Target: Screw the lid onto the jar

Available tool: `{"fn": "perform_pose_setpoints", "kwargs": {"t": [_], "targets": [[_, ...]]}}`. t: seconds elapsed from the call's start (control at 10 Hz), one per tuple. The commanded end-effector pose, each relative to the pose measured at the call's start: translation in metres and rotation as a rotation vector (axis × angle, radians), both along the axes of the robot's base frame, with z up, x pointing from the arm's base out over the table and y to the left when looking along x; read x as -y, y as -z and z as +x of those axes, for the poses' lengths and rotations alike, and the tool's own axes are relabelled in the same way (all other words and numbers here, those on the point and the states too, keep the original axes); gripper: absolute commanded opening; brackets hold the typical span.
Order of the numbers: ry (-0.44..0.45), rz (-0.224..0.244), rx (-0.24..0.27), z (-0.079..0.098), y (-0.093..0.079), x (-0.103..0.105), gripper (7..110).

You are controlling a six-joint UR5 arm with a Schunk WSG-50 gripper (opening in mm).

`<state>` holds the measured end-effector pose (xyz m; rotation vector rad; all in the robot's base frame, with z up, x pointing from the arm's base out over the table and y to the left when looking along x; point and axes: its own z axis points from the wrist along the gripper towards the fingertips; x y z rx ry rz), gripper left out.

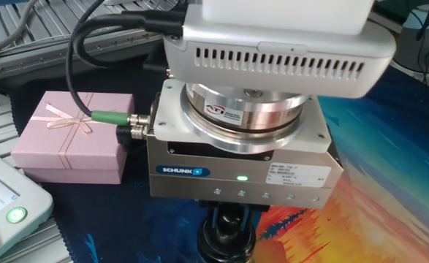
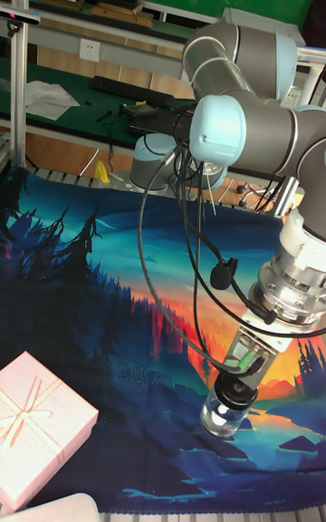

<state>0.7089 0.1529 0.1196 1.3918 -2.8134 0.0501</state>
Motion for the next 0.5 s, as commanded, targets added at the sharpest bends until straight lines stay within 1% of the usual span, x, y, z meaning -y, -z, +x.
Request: {"fn": "perform_pose_setpoints", "kwargs": {"t": [0.0,0.1,0.3,0.4], "targets": [[0.035,-0.009,0.015,0.002,-0.0004,0.0014,22],[0.052,-0.025,0.014,0.0007,-0.0014,0.0027,7],[0.096,-0.037,0.015,-0.0016,-0.0024,0.0007,7],[0.139,-0.02,0.015,-0.0023,0.0015,-0.0032,7]]}}
